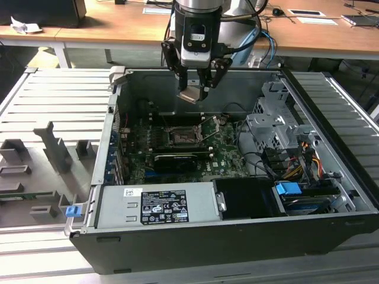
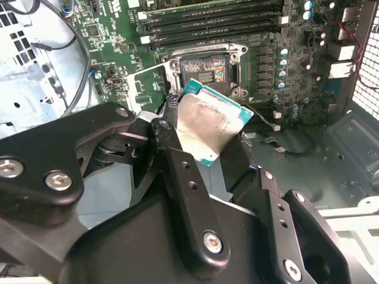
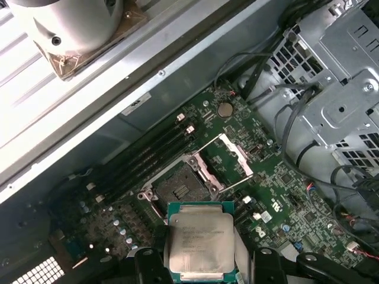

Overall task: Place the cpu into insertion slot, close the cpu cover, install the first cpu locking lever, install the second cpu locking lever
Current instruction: 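Place the cpu into insertion slot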

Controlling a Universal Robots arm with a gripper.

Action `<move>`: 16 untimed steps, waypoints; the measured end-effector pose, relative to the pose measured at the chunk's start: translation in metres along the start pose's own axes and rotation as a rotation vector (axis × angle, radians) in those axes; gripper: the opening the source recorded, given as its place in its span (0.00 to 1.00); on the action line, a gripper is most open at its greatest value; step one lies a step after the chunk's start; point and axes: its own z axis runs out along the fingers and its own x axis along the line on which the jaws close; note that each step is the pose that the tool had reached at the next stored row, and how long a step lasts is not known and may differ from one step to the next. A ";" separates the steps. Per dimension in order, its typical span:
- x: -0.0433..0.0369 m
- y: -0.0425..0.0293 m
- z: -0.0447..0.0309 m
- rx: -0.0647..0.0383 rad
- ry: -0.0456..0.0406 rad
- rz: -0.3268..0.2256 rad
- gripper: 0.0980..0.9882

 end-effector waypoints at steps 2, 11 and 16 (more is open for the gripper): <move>0.0000 -0.0001 0.0003 0.000 -0.0015 0.012 0.48; 0.0000 -0.0001 0.0012 -0.002 -0.0167 0.181 0.48; 0.0000 -0.0002 0.0017 -0.003 -0.0228 0.248 0.48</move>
